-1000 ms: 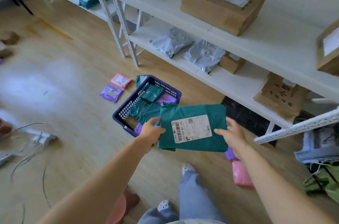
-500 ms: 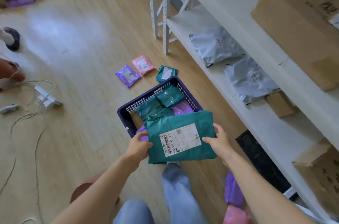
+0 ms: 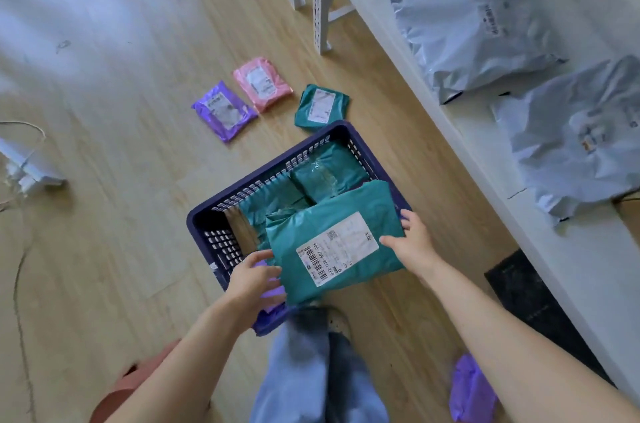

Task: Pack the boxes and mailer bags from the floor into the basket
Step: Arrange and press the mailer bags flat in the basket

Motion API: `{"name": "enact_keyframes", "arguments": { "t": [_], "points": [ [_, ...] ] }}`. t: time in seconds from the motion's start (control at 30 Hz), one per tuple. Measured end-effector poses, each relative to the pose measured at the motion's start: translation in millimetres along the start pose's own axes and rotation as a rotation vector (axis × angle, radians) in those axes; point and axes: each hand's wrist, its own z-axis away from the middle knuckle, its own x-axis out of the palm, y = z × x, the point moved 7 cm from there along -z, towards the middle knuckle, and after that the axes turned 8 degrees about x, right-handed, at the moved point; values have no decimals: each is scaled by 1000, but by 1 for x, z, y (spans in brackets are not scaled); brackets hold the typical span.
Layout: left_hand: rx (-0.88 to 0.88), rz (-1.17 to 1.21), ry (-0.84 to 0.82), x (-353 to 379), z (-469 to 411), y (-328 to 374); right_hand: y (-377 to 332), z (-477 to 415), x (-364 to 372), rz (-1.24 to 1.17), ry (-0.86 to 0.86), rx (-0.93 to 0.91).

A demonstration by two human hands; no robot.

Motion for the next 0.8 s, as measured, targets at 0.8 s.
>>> {"name": "enact_keyframes", "arguments": {
  "t": [0.8],
  "points": [
    [-290,-11,-193,76,-212,-94,37,-236,58,523,3,49]
  ]
}}
